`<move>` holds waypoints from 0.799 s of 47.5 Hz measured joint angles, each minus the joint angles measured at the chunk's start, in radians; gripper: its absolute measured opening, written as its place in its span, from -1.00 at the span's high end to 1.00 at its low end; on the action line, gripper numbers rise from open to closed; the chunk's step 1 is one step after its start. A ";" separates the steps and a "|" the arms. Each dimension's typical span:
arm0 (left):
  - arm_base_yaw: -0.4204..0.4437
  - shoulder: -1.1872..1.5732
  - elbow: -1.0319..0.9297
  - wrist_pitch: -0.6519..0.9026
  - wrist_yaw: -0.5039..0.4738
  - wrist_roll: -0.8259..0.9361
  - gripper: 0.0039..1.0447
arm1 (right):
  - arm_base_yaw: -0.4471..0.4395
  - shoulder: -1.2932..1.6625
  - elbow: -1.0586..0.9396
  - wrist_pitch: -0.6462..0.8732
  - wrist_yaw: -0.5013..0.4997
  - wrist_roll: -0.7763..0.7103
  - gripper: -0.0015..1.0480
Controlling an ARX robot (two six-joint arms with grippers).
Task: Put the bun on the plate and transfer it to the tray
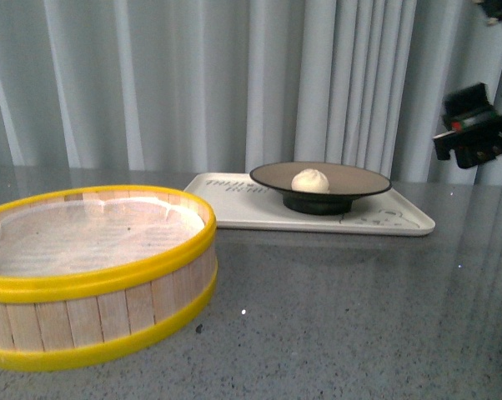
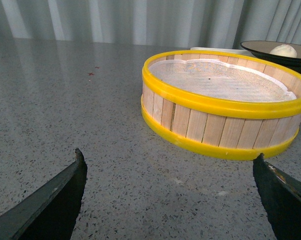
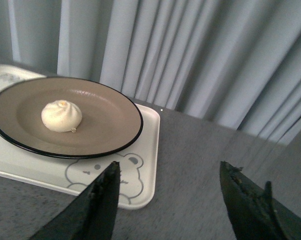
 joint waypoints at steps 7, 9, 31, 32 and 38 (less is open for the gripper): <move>0.000 0.000 0.000 0.000 0.001 0.000 -0.88 | -0.041 -0.144 -0.242 0.108 -0.014 0.244 0.39; 0.000 0.000 0.000 0.000 0.001 0.000 -0.88 | -0.047 -0.174 -0.301 0.129 -0.025 0.265 0.56; 0.000 0.000 0.000 0.000 0.001 0.000 -0.88 | -0.143 -0.487 -0.690 0.190 -0.122 0.298 0.97; 0.000 0.000 0.000 0.000 0.001 0.000 -0.88 | -0.143 -0.492 -0.695 0.189 -0.122 0.299 0.97; 0.000 0.000 0.000 0.000 0.001 0.000 -0.88 | -0.143 -0.560 -0.741 0.165 -0.123 0.299 0.97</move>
